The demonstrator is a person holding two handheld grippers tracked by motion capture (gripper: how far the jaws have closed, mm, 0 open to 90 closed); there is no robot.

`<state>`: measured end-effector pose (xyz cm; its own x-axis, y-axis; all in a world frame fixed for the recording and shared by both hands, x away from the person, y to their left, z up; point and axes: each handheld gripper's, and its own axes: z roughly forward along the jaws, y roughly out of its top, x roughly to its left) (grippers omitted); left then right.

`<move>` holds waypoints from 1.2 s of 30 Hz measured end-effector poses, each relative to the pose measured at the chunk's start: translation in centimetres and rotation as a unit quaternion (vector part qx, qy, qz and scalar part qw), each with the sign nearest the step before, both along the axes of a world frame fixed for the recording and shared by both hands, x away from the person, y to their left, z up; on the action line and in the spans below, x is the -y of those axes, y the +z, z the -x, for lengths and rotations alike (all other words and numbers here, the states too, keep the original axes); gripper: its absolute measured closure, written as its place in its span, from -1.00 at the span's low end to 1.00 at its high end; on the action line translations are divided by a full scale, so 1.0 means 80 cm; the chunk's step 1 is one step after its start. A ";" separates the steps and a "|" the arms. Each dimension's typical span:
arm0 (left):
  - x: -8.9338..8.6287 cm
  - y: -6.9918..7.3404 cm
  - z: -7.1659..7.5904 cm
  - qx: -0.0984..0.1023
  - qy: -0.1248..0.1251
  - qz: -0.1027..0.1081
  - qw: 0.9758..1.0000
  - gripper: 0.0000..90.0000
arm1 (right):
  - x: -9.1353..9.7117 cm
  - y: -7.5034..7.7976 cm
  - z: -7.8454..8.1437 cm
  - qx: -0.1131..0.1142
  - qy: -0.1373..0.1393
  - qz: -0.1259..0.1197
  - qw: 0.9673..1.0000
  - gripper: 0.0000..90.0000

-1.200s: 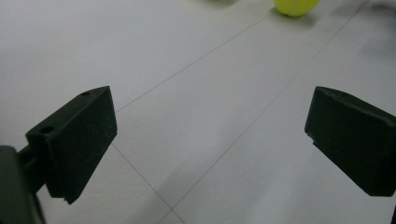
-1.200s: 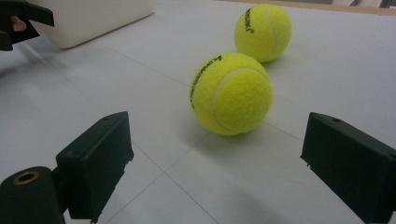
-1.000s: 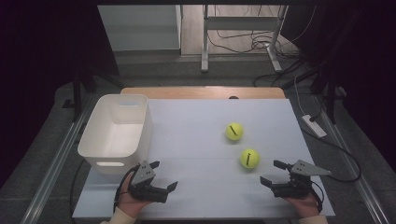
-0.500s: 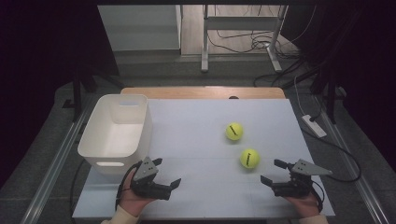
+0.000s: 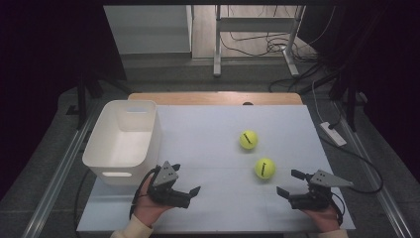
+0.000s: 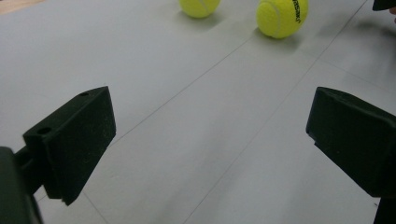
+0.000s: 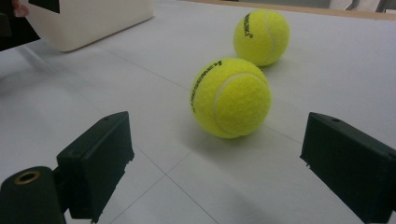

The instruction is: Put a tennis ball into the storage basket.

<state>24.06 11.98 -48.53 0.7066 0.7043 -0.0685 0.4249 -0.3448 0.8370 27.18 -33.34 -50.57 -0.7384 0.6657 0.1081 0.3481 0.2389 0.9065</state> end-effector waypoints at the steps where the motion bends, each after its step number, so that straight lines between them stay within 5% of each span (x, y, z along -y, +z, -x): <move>1: 0.001 0.001 -0.001 0.000 -0.001 0.000 1.000 -0.94 | 0.000 0.000 0.000 0.000 0.000 -0.001 1.000 -0.81; 36: 0.051 0.023 -0.037 -0.010 -0.031 0.004 0.999 -0.93 | -0.004 0.001 -0.003 0.002 0.010 -0.006 1.000 -0.81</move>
<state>27.02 7.91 -46.68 0.7479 0.6579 -0.0879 0.4184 -0.3645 0.8319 27.42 -32.99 -50.46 -0.7514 0.6502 0.1129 0.3400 0.2348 0.9106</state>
